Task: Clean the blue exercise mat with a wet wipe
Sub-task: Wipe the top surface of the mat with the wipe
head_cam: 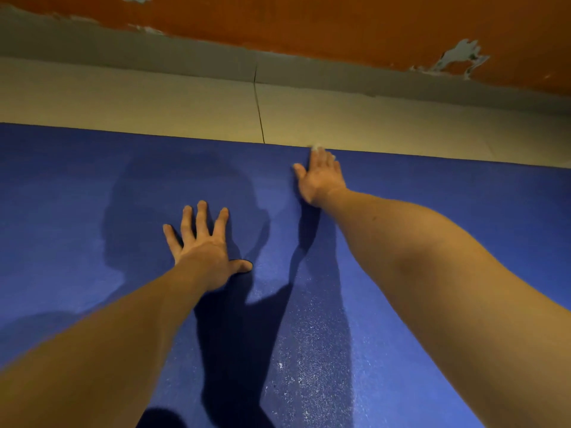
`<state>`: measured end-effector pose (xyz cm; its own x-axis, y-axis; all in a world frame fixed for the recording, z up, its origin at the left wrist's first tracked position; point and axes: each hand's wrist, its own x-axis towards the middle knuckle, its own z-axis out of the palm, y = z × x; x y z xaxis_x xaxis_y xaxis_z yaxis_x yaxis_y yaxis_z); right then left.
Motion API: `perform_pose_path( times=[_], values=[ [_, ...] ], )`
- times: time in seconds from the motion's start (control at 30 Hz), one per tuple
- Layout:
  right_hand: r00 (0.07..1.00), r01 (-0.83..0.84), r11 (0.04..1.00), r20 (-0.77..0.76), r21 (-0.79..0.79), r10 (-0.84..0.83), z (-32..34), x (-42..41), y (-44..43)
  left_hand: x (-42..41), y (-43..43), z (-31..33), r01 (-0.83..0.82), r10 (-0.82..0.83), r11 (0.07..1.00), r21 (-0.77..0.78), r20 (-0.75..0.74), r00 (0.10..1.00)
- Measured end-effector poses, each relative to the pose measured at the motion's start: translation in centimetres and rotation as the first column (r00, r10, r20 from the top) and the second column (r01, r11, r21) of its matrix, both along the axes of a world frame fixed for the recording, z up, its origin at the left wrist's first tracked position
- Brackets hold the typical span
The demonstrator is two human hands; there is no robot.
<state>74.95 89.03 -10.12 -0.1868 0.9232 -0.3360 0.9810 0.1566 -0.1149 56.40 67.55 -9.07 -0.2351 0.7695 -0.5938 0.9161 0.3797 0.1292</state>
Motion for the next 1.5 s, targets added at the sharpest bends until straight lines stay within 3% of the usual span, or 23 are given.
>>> perform_pose_path(
  times=[0.13,0.3,0.4,0.6,0.7,0.87,1.0,1.17,1.27,1.37,1.5],
  values=[
    [0.997,0.079,0.997,-0.008,-0.009,-0.079,0.1,-3.0,-0.1,-0.2,-0.1,-0.1,0.004,-0.004,1.000,0.001,0.017,1.000],
    [0.956,-0.226,0.974,-0.188,0.018,0.225,0.4,-11.1,-4.8,0.0,0.0,-0.1,-0.008,0.008,1.000,-0.005,0.013,1.000],
    [0.930,-0.311,0.950,-0.198,0.019,0.309,0.2,-10.4,-4.6,0.0,0.1,-0.2,-0.013,0.013,1.000,-0.006,0.007,1.000],
    [0.999,-0.043,0.999,0.019,0.008,0.043,0.6,-3.0,0.1,-0.1,-0.2,-0.2,0.002,-0.002,1.000,0.023,0.031,1.000],
    [0.999,-0.005,1.000,-0.047,0.005,0.005,0.2,-5.4,-1.2,-0.2,-0.2,-0.3,-0.007,0.006,0.999,0.032,0.033,0.999],
    [0.931,-0.221,0.974,-0.289,0.047,0.225,-0.2,-11.1,-7.7,-0.1,-0.2,-0.4,-0.007,0.006,0.999,0.043,0.032,0.999],
    [0.877,-0.404,0.909,-0.239,0.099,0.416,-0.4,-7.4,-7.5,-0.3,-0.3,-0.5,-0.003,0.001,0.998,0.057,0.033,0.999],
    [0.990,-0.133,0.988,-0.044,0.073,0.136,-0.4,-0.2,-4.9,-0.4,-0.3,-0.5,0.000,-0.003,0.998,0.060,0.051,0.999],
    [0.984,-0.059,0.996,-0.167,0.066,0.069,-0.4,-2.2,-7.7,-0.4,-0.3,-0.5,-0.006,0.002,0.998,0.068,0.056,0.998],
    [0.935,-0.174,0.978,-0.291,0.116,0.201,-0.9,-4.5,-12.5,-0.4,-0.4,-0.4,-0.014,0.009,0.997,0.079,0.060,0.998],
    [0.864,-0.440,0.890,-0.215,0.117,0.456,-0.5,-1.9,-14.5,-0.4,-0.5,-0.3,-0.015,0.011,0.995,0.099,0.049,0.999]
  ],
)
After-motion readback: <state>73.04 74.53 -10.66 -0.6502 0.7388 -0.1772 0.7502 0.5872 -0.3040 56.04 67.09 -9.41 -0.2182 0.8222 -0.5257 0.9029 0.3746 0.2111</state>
